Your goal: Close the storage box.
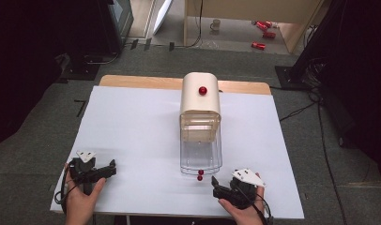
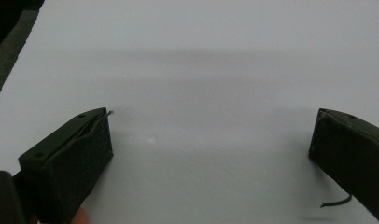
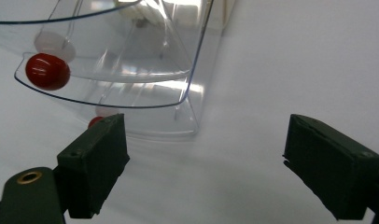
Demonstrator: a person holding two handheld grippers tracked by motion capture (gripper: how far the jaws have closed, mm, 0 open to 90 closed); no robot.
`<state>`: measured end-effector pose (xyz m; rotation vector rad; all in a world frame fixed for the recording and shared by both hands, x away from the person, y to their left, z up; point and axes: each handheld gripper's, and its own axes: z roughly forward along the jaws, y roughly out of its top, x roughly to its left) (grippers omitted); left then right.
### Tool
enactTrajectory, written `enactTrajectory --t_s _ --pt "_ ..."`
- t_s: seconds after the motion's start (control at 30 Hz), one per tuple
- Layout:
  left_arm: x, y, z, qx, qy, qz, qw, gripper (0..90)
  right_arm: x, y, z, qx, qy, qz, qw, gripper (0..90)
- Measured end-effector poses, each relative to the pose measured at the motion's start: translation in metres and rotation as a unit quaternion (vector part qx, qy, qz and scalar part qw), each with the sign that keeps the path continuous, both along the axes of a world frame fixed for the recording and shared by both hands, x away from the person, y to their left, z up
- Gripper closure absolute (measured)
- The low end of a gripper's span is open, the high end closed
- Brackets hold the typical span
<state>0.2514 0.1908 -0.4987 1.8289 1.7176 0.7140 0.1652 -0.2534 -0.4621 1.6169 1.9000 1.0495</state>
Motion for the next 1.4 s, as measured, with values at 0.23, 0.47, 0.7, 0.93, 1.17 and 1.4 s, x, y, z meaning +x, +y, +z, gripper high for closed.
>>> enactTrajectory --t_s 0.23,0.47,0.7,0.93,1.17,1.4 --pt "0.000 0.000 0.000 0.000 0.000 0.000 1.0000 0.0 0.002 0.009 0.005 -0.003 -0.006 0.000 1.0000 18.6" --pt "0.000 0.000 0.000 0.000 0.000 0.000 1.0000 0.0 0.002 0.022 0.013 -0.007 -0.022 0.004 0.9997 25.1" --pt "0.000 0.000 0.000 0.000 0.000 0.000 1.0000 0.0 -0.002 0.030 0.013 -0.012 -0.028 0.005 0.9995 29.7" --pt "0.000 0.000 0.000 0.000 0.000 0.000 1.0000 0.0 -0.011 0.037 0.019 -0.010 -0.055 -0.004 0.9984 38.5" --pt "0.000 0.000 0.000 0.000 0.000 0.000 1.0000 0.0 -0.014 0.043 0.017 -0.005 -0.053 0.013 0.9985 43.0" --pt "0.000 0.000 0.000 0.000 0.000 0.000 1.0000 0.0 -0.014 0.047 0.014 0.007 -0.049 0.031 0.9983 50.2"
